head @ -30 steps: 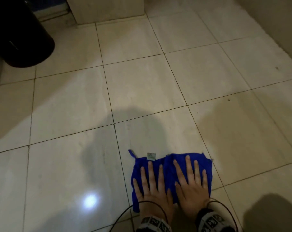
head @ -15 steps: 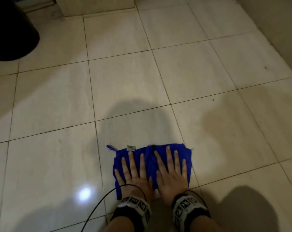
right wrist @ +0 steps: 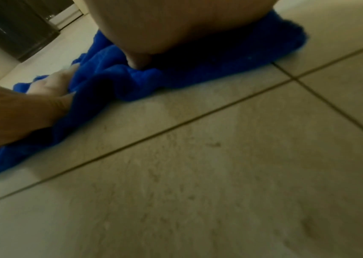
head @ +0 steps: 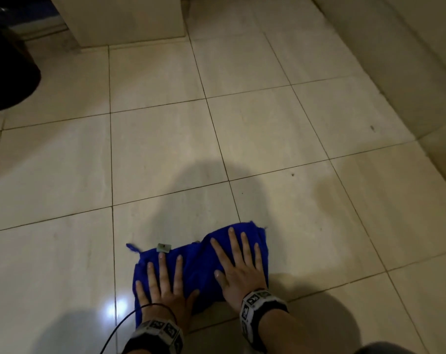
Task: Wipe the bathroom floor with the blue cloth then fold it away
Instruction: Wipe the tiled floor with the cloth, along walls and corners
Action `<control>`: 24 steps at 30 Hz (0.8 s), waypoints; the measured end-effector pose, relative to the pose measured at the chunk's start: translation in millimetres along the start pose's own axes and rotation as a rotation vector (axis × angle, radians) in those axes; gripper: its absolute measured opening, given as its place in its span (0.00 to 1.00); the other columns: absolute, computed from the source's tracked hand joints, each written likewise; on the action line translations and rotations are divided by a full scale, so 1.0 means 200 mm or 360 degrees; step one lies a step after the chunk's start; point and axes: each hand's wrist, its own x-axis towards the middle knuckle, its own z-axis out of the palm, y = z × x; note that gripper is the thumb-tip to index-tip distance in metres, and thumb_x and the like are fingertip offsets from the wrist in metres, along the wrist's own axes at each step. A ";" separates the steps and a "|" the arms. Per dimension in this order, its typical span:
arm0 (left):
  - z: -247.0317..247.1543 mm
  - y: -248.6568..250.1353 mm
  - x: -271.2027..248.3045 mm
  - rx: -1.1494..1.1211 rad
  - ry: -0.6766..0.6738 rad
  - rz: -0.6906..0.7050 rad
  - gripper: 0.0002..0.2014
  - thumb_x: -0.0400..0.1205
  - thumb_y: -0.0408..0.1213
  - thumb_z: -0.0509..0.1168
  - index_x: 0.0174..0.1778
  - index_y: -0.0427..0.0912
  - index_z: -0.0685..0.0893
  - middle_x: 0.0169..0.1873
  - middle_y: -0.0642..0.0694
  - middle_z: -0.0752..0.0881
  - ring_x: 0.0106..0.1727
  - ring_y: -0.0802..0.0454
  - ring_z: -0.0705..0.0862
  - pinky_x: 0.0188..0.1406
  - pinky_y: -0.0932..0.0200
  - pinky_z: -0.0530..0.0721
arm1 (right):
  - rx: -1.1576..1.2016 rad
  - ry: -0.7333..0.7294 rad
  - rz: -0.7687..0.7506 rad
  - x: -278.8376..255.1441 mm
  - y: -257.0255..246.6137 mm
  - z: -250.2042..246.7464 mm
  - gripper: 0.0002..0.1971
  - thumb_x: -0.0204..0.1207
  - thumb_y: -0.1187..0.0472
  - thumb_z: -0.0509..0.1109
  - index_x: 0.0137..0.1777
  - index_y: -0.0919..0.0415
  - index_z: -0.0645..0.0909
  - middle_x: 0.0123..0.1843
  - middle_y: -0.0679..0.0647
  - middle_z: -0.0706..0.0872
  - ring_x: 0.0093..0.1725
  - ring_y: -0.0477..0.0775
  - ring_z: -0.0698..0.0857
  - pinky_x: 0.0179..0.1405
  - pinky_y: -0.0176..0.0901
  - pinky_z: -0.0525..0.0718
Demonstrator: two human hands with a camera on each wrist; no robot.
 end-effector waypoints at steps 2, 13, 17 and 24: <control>0.01 -0.01 -0.01 -0.0018 0.0034 -0.0021 0.43 0.76 0.74 0.38 0.85 0.52 0.53 0.86 0.44 0.47 0.85 0.43 0.38 0.78 0.37 0.33 | -0.0005 0.0020 0.0012 0.00 -0.01 0.01 0.38 0.72 0.39 0.54 0.85 0.41 0.58 0.86 0.55 0.60 0.83 0.62 0.60 0.74 0.64 0.58; -0.20 0.15 0.11 0.0104 -0.0517 -0.0423 0.65 0.69 0.74 0.62 0.71 0.50 0.12 0.67 0.34 0.10 0.79 0.29 0.28 0.77 0.25 0.43 | 0.0084 -0.0134 0.0108 0.08 -0.05 -0.03 0.44 0.66 0.38 0.64 0.85 0.42 0.57 0.86 0.57 0.60 0.82 0.65 0.60 0.78 0.64 0.47; -0.25 0.30 0.25 0.0148 -0.0704 -0.0529 0.60 0.74 0.75 0.54 0.62 0.47 0.08 0.57 0.33 0.05 0.64 0.28 0.12 0.76 0.25 0.35 | 0.0094 -0.0079 0.0239 0.22 -0.06 -0.07 0.40 0.68 0.40 0.55 0.85 0.43 0.60 0.86 0.59 0.59 0.82 0.67 0.61 0.78 0.66 0.48; -0.23 0.33 0.31 0.0008 -0.0618 -0.0546 0.63 0.72 0.76 0.54 0.62 0.46 0.05 0.64 0.32 0.07 0.57 0.28 0.05 0.57 0.25 0.16 | 0.0084 -0.0057 0.0250 0.29 -0.05 -0.12 0.39 0.73 0.41 0.54 0.86 0.42 0.50 0.87 0.57 0.56 0.83 0.66 0.55 0.76 0.66 0.51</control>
